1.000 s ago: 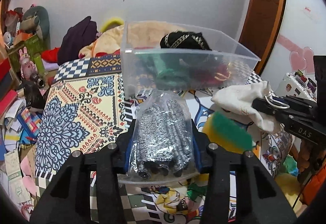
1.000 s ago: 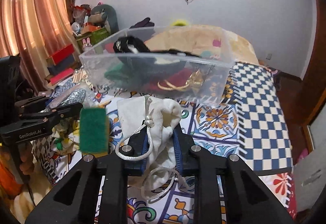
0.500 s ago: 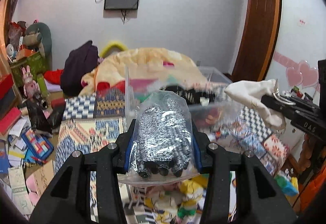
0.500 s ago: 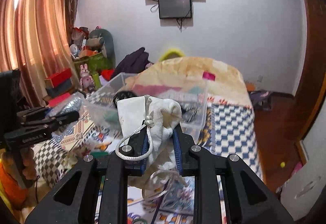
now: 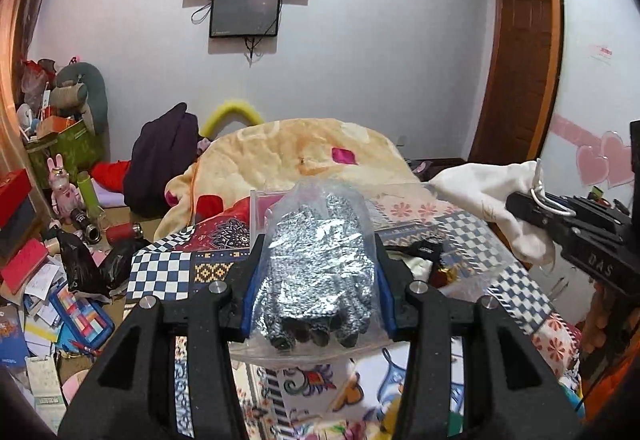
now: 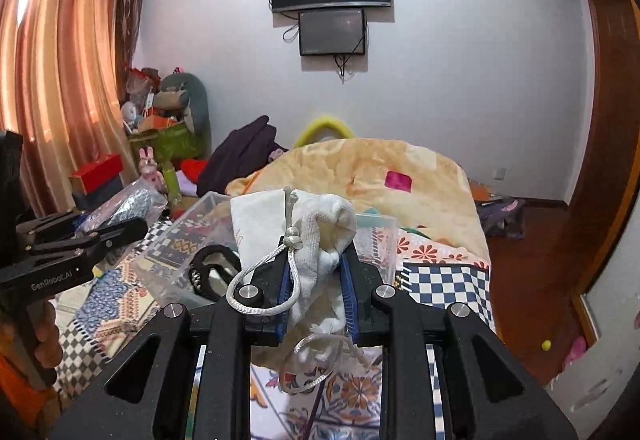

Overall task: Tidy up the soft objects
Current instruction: 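Lower grey gloves into box with left tool while right tool drops white pouch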

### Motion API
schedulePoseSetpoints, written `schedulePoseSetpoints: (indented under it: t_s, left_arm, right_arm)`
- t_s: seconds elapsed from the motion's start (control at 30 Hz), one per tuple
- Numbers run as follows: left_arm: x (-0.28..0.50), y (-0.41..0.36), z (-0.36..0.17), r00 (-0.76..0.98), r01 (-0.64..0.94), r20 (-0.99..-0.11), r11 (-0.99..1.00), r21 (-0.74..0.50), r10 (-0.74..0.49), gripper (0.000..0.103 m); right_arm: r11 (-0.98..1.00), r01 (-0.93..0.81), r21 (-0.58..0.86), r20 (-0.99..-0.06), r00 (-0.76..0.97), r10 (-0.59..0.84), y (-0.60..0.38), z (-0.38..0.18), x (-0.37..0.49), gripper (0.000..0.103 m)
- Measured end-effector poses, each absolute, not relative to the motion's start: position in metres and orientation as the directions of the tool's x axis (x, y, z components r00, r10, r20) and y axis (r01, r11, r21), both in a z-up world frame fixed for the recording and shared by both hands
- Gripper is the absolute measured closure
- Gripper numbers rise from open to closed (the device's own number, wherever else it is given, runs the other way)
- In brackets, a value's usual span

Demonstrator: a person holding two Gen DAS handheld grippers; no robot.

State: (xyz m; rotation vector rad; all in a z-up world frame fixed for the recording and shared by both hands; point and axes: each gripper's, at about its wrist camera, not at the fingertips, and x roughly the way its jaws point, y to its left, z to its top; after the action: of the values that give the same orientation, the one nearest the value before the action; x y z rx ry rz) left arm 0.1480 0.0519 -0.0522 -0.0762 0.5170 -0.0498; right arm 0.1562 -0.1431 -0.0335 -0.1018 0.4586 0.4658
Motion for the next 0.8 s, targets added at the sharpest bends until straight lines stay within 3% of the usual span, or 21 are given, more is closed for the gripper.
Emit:
schedulePoseSetpoints:
  t_s: [0.53, 0.6, 0.7, 0.8]
  left_arm:
    - [0.210, 0.050, -0.099, 0.782, 0.012, -0.618, 0.994, -0.109, -0.077, 0.057]
    - [0.210, 0.050, -0.101, 0.783, 0.015, -0.617, 0.994, -0.107, -0.078, 0.054]
    - [0.209, 0.043, -0.101, 0.785, 0.026, -0.615, 0.997, -0.080, -0.069, 0.042]
    - [0.206, 0.038, -0.100, 0.793, 0.027, -0.607, 0.998, -0.052, -0.053, 0.033]
  right_arm:
    - [0.909, -0.410, -0.075, -0.576, 0.762, 0.296, -0.119, -0.073, 0.203, 0.080]
    - [0.907, -0.413, -0.082, -0.580, 0.760, 0.294, -0.116, -0.075, 0.202, 0.080]
    - [0.903, -0.417, -0.104, -0.591, 0.756, 0.281, -0.113, -0.078, 0.202, 0.079]
    - [0.904, -0.414, -0.105, -0.599, 0.752, 0.275, -0.114, -0.077, 0.205, 0.065]
